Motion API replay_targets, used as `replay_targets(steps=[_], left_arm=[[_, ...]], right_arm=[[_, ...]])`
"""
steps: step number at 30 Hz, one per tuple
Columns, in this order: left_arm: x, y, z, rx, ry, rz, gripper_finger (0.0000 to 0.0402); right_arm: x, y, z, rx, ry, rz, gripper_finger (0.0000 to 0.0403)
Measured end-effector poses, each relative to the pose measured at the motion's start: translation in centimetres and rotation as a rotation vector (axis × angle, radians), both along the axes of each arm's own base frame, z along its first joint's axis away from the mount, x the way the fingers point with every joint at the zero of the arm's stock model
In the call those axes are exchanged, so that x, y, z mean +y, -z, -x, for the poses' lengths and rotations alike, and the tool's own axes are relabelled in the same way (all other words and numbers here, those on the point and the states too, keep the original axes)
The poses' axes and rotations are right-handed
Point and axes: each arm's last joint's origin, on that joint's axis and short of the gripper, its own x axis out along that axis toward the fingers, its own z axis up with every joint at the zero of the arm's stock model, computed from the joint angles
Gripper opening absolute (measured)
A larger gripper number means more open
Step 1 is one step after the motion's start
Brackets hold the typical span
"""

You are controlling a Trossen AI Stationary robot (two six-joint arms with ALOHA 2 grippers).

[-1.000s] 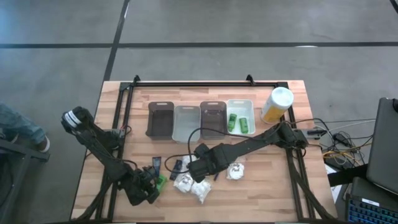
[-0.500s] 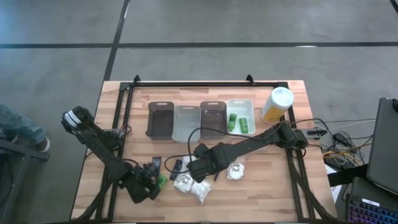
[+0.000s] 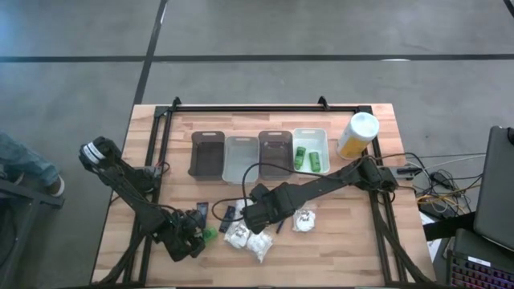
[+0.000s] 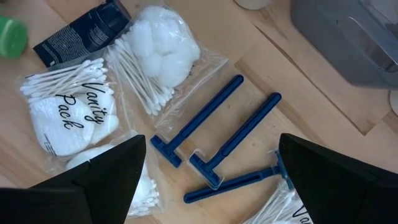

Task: Pick & Place Travel size toiletries
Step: Put the green shampoo into the white bin

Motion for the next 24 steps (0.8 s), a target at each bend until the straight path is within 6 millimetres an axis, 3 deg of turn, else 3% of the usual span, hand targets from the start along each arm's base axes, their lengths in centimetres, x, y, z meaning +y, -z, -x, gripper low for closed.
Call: replay_targets(steps=[4, 15, 24], left_arm=[[-0.4, 0.7, -0.2, 0.009, 0.102, -0.037, 0.0322], [-1.3, -0.3, -0.9, -0.005, 0.459, -0.21, 0.0321], [-1.3, -0.3, -1.1, -0.038, 0.54, -0.26, 0.0304]], right_arm=[[0.0, 0.0, 0.0, 0.0, 0.0, 0.0, 0.0363], [0.0, 0.0, 0.0, 0.0, 0.002, -0.001, 0.0364], [0.2, 0.0, 0.0, -0.009, 0.004, -0.007, 0.0363]])
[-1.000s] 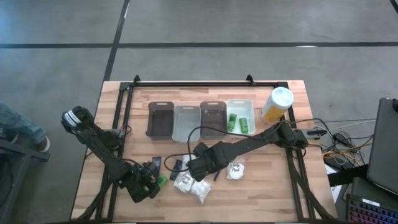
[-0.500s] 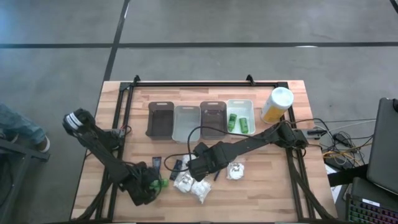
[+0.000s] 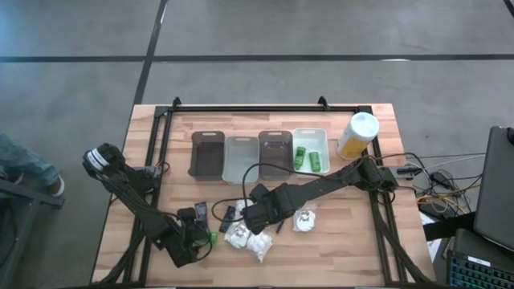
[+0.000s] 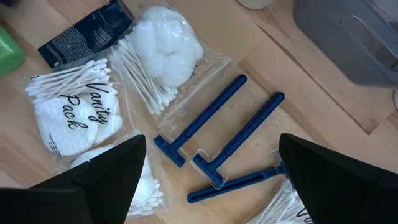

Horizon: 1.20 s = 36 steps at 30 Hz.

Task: Pick & Place Travel size toiletries
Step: Put the green shampoo into the white bin

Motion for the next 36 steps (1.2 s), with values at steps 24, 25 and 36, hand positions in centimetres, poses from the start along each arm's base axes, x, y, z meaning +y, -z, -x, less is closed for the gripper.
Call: replay_targets(steps=[24, 25, 36], left_arm=[[0.4, -3.7, 2.0, -0.021, -0.018, 0.09, 0.0161], [0.7, -4.3, 2.3, -0.039, -0.032, 0.067, 0.0161], [3.3, -9.8, 2.8, -0.384, -0.122, -0.173, 0.0161]], right_arm=[[0.5, -0.4, -1.8, -0.142, -0.085, -0.161, 0.0363], [0.3, -0.5, -2.1, -0.162, -0.096, -0.173, 0.0363], [-3.1, -1.5, -4.9, -0.361, -0.117, -0.271, 0.0363]])
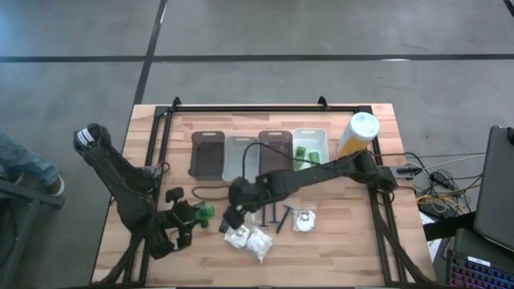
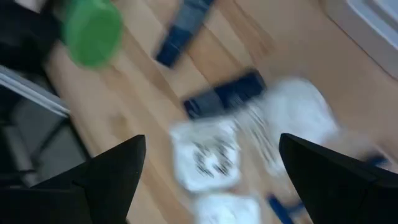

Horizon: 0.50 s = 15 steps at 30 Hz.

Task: Pick & Place Travel size toiletries
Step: Put the green shampoo into the white bin

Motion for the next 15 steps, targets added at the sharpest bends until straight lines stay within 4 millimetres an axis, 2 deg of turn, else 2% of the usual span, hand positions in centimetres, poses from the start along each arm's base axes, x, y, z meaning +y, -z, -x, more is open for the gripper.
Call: replay_targets(steps=[7, 15], left_arm=[[0.4, -0.5, -0.8, -0.017, 0.01, -0.064, 0.0161], [0.6, -0.7, -1.1, -0.068, -0.014, -0.128, 0.0161]], right_arm=[[-0.9, -1.6, -1.8, -0.211, -0.011, -0.089, 0.0364], [-1.2, -1.9, -2.0, -0.235, 0.002, -0.099, 0.0364]])
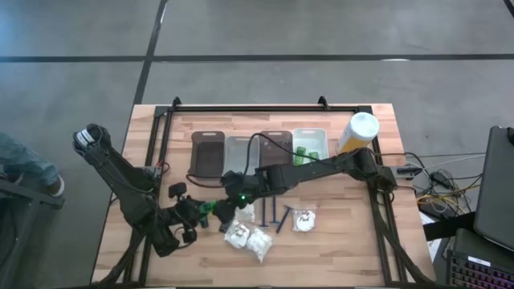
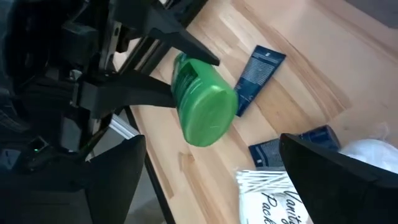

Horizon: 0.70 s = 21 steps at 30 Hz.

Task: Pick & Place Travel size toiletries
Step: Put the green shampoo into the white bin

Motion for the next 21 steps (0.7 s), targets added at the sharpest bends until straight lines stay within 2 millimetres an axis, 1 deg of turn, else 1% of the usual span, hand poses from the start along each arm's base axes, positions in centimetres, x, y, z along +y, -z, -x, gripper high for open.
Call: replay_targets(steps=[6, 12, 18, 21], left_arm=[[0.3, -0.2, -0.4, -0.003, 0.017, -0.038, 0.0161], [0.6, -0.3, -1.1, -0.013, 0.016, -0.05, 0.0161], [0.5, -0.4, -1.2, -0.028, 0.013, -0.032, 0.0161], [0.5, -0.4, -1.2, -0.027, 0.013, -0.032, 0.0161]], right_arm=[[-0.5, 0.0, -0.8, -0.068, 0.012, -0.018, 0.0363], [-0.5, 1.0, -1.2, -0.048, 0.027, -0.033, 0.0364], [-0.6, 1.0, -1.3, -0.049, 0.045, -0.023, 0.0363], [-0.6, 1.0, -1.3, -0.052, 0.047, -0.022, 0.035]])
